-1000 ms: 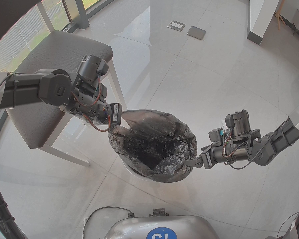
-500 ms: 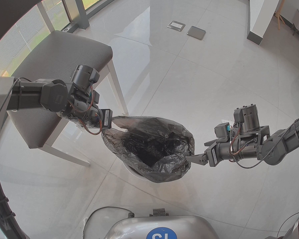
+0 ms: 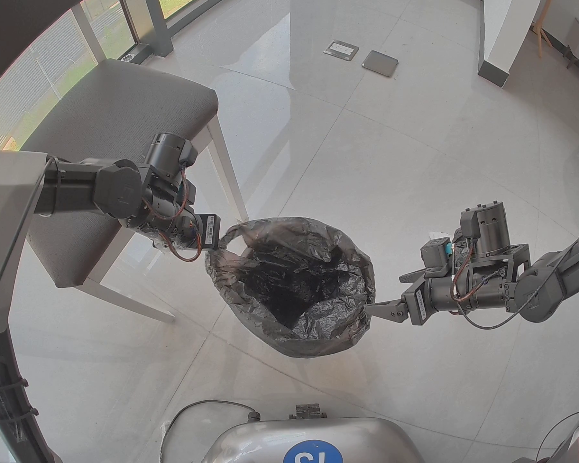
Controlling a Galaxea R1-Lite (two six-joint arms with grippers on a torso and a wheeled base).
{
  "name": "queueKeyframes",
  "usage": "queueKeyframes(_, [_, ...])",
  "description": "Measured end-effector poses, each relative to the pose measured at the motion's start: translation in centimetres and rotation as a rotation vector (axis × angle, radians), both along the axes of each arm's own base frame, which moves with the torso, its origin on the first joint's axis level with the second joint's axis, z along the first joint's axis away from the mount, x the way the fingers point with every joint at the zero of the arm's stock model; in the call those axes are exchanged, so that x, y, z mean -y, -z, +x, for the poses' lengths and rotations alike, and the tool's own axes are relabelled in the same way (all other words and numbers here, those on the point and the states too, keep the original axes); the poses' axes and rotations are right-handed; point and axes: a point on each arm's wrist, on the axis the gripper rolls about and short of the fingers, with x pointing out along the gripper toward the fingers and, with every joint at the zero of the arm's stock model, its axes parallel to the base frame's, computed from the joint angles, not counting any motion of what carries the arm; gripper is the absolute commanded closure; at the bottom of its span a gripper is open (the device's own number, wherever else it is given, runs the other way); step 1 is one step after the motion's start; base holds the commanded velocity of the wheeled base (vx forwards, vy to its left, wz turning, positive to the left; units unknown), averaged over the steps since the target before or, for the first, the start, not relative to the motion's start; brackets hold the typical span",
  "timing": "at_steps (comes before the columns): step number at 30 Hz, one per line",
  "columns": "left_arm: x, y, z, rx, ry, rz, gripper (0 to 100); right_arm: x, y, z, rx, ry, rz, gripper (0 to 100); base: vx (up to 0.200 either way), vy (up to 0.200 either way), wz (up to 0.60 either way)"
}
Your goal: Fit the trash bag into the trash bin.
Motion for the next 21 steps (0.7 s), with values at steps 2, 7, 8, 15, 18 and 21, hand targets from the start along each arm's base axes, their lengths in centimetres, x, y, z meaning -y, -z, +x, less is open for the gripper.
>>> queueKeyframes(2, [0.0,0.2,0.0,-0.008,-0.001,0.004,0,0.0,0.0,0.0,0.001,0.001,0.001,0,0.000,0.000,0.00])
queueKeyframes(7, [0.0,0.4,-0.1,-0.021,0.004,0.021,0,0.0,-0.1,0.0,0.002,0.001,0.001,0,0.000,0.000,0.00])
queueKeyframes(8, [0.0,0.3,-0.1,-0.020,0.006,0.021,0,0.0,-0.1,0.0,0.002,0.001,0.001,0,0.000,0.000,0.00])
queueKeyframes(15, [3.2,-0.1,-2.4,-0.027,0.093,0.017,0,-0.3,-0.3,-0.2,0.008,-0.010,0.004,0,0.000,0.000,0.00])
queueKeyframes(18, [5.2,0.2,-3.9,-0.040,0.154,0.022,0,-0.5,-0.3,-0.5,0.007,-0.021,0.003,0,0.000,0.000,0.00])
queueKeyframes(21, [6.6,0.4,-5.0,-0.050,0.197,0.027,0,-0.7,-0.1,-0.9,-0.001,-0.031,-0.001,0,0.000,0.000,0.00])
